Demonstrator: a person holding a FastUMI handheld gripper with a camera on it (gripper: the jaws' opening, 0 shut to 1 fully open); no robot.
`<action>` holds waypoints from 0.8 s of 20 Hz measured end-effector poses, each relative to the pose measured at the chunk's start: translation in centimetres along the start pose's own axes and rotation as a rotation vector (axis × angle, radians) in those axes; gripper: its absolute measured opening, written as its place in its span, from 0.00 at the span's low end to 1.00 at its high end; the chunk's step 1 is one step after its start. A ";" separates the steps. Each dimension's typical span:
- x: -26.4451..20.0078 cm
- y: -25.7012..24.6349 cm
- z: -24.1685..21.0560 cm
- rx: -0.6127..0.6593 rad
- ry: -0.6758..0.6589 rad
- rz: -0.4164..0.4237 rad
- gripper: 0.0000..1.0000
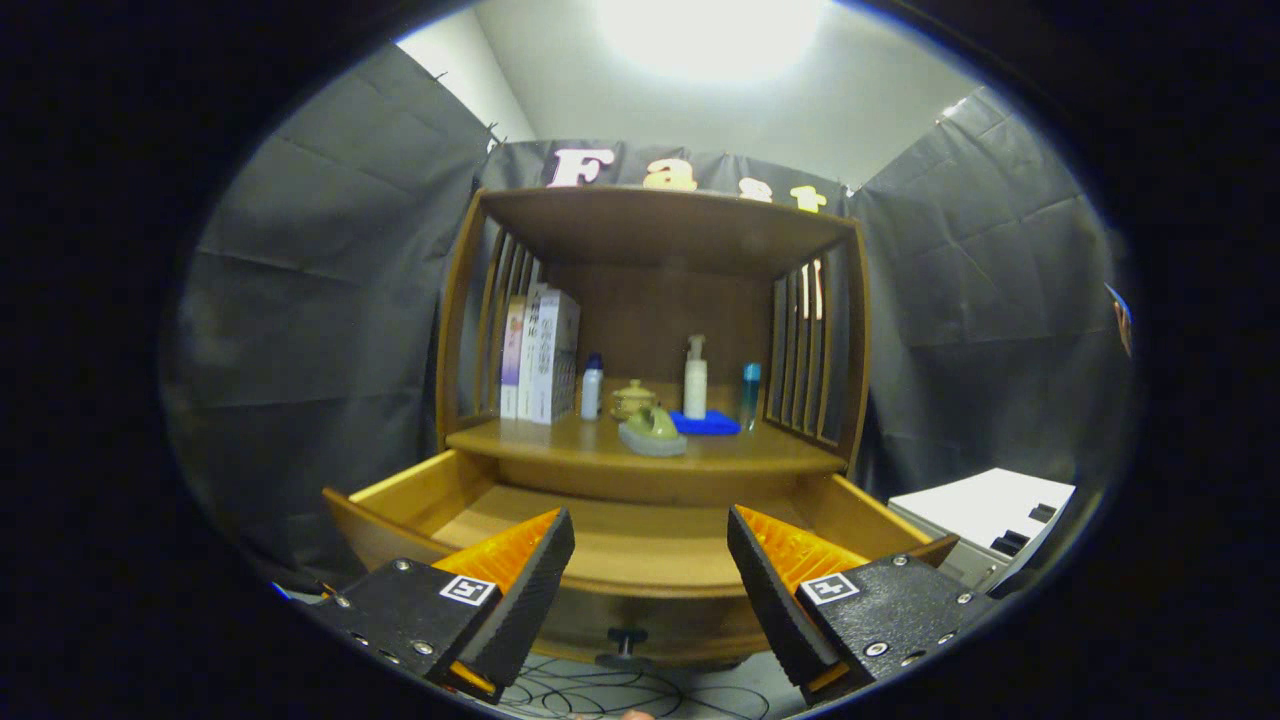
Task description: Pull open the drawer, take out the items inside it, and place them on the countertop above the cabinet.
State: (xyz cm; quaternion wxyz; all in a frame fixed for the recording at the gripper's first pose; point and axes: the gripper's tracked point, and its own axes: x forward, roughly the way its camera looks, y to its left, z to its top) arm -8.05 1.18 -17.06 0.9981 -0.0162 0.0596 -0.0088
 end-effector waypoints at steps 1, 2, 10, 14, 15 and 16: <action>-0.2 0.2 -1.4 0.025 0.029 0.008 0.95; -0.4 0.2 -2.4 0.058 0.050 0.012 0.95; 1.2 -1.6 -7.7 0.146 0.123 -0.049 0.95; 1.3 -1.3 -8.9 0.082 0.145 -0.048 0.94; 1.1 -1.4 -8.9 0.083 0.141 -0.050 0.94; 1.1 -1.3 -8.8 0.090 0.142 -0.051 0.94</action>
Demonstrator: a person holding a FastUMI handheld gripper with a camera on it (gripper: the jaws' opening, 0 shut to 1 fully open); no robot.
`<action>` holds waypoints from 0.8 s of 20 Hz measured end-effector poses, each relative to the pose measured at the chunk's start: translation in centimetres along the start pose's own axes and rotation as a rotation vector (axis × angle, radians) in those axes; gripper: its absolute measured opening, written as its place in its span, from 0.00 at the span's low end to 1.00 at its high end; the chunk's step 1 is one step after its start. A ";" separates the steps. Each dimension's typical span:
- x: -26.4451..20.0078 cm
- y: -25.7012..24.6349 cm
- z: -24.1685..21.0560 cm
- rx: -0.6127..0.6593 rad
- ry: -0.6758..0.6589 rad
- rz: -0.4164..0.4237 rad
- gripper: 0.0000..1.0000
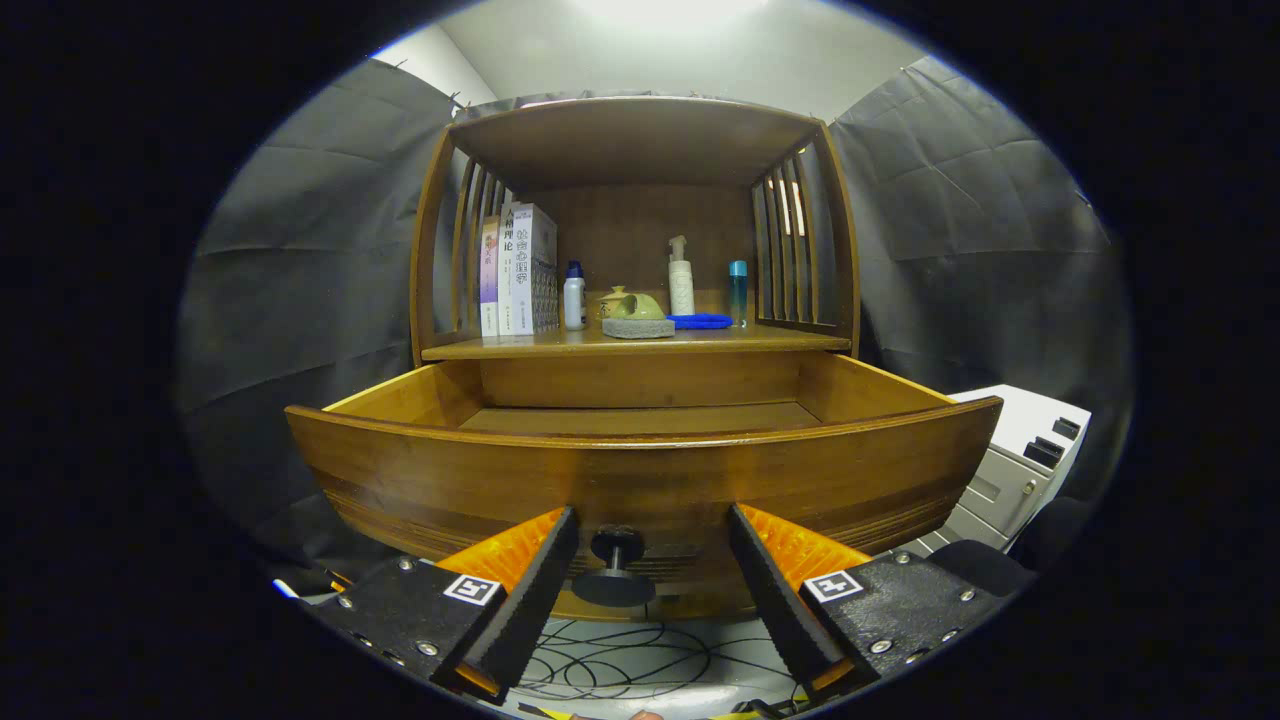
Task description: Pull open the drawer, take out the items inside it, and place them on the countertop above the cabinet.
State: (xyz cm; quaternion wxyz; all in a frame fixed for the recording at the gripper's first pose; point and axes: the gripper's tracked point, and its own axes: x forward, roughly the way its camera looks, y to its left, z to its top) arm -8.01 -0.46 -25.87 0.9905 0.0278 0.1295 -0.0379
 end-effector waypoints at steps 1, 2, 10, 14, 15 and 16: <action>0.2 0.0 -0.1 0.009 0.002 0.000 0.94; 0.4 0.1 -0.1 0.018 0.006 0.006 0.95; 4.5 0.5 0.9 0.003 0.004 0.064 0.94; 7.7 0.9 2.3 0.009 -0.002 0.056 0.94; 8.1 1.0 2.7 0.009 -0.007 0.055 0.94; 9.6 1.0 2.8 0.009 -0.003 0.055 0.95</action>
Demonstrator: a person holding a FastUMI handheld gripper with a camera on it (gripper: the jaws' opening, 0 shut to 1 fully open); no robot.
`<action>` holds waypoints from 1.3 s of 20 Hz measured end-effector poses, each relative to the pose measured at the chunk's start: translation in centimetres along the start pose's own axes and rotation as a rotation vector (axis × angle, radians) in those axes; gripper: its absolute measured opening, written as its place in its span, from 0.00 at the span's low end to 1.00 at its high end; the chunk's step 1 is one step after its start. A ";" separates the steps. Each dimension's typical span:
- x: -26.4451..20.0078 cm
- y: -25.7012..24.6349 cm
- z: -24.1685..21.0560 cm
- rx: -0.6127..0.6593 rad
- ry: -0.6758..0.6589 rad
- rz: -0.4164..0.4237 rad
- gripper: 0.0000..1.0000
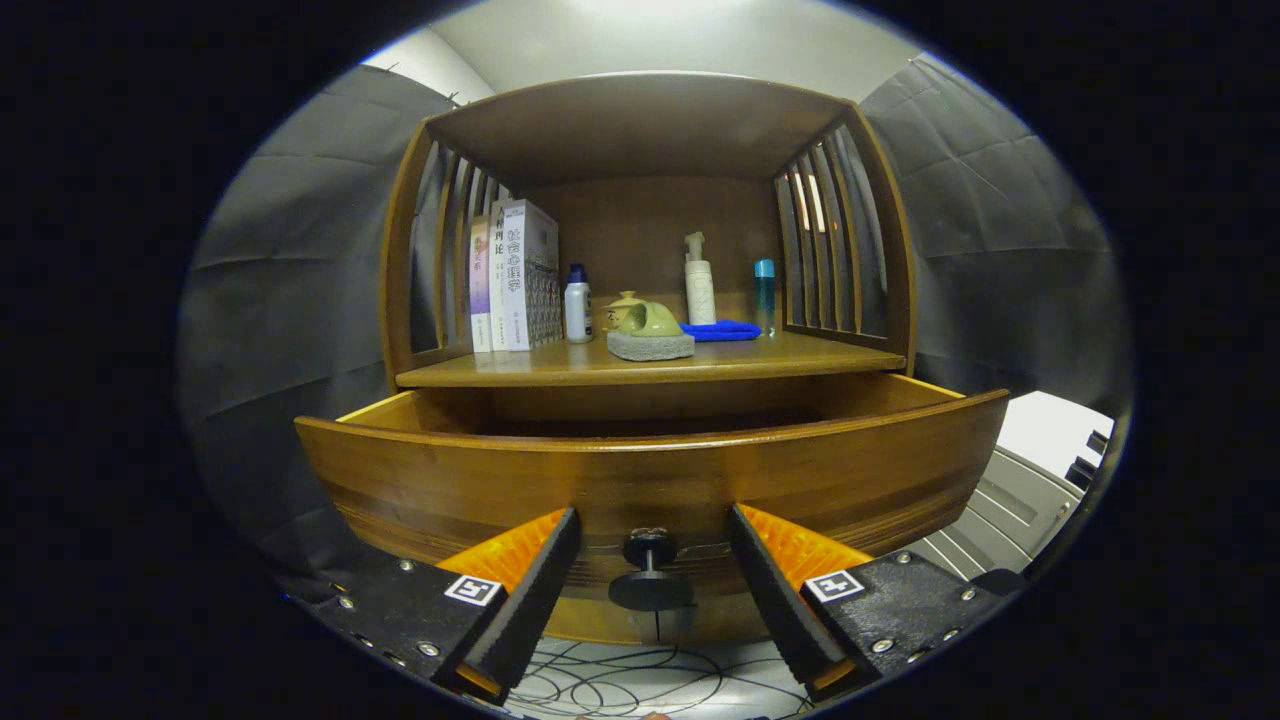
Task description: Pull open the drawer, take out the items inside it, and place them on the countertop above the cabinet.
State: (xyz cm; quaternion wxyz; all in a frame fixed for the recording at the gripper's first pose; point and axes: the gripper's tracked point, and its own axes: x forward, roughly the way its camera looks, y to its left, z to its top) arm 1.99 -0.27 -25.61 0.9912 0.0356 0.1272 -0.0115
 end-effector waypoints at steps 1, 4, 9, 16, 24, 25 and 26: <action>0.8 -0.1 0.1 -0.003 -0.006 -0.002 0.94; 2.8 0.0 0.3 0.009 -0.001 -0.010 0.94; 6.2 0.3 0.8 0.008 -0.002 -0.020 0.95; 10.0 0.2 1.3 0.004 0.009 -0.014 0.94; 9.8 -0.2 3.3 -0.048 0.003 -0.020 0.94; 9.1 -0.7 4.2 -0.061 -0.013 -0.024 0.94; 8.1 -1.5 5.5 -0.067 -0.035 -0.027 0.95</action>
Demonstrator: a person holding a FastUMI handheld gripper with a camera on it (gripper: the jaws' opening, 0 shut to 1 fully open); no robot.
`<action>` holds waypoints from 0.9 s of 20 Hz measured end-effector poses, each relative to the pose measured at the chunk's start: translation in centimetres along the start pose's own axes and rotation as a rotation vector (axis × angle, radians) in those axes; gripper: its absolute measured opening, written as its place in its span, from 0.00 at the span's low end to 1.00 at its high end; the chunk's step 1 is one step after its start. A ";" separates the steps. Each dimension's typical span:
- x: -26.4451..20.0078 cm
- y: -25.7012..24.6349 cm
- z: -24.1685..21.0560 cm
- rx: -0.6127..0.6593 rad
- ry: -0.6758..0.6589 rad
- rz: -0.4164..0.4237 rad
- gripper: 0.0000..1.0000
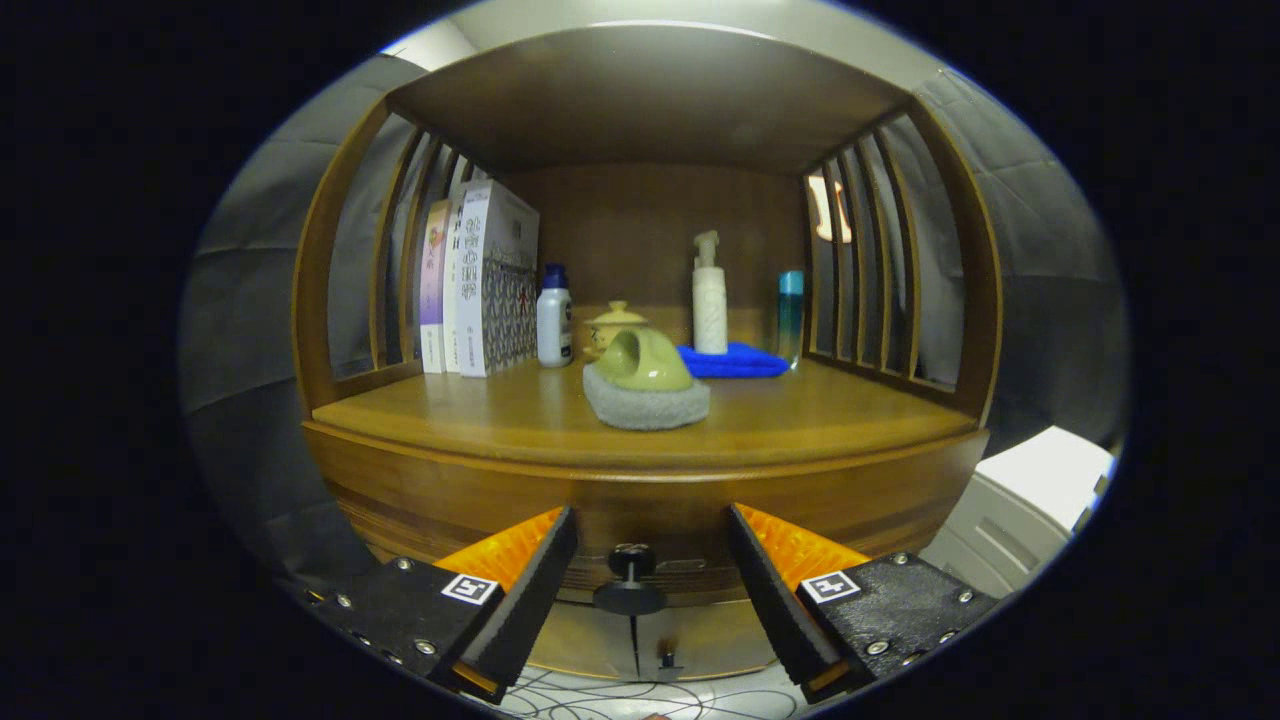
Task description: Pull open the drawer, take out the items inside it, and place them on the countertop above the cabinet.
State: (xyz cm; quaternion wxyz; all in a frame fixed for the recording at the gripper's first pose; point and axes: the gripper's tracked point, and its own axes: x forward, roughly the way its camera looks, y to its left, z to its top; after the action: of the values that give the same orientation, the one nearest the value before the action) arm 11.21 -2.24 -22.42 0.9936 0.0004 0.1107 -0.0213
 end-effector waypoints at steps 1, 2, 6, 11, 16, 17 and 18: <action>-0.8 -0.3 1.1 0.005 -0.021 0.011 0.95; -2.0 -0.3 2.5 0.007 -0.050 0.041 0.95; -5.7 -4.3 9.1 -0.016 -0.086 -0.013 0.95; -10.3 -5.7 16.7 -0.085 -0.150 -0.032 0.94; -15.5 -3.1 20.6 -0.183 -0.176 -0.020 0.94; -16.4 -2.4 21.3 -0.174 -0.193 -0.008 0.94; -17.2 -2.0 22.0 -0.168 -0.214 -0.004 0.94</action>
State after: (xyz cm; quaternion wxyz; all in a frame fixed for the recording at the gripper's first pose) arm -0.77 -3.60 2.84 0.9962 -0.0856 0.0052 -0.0139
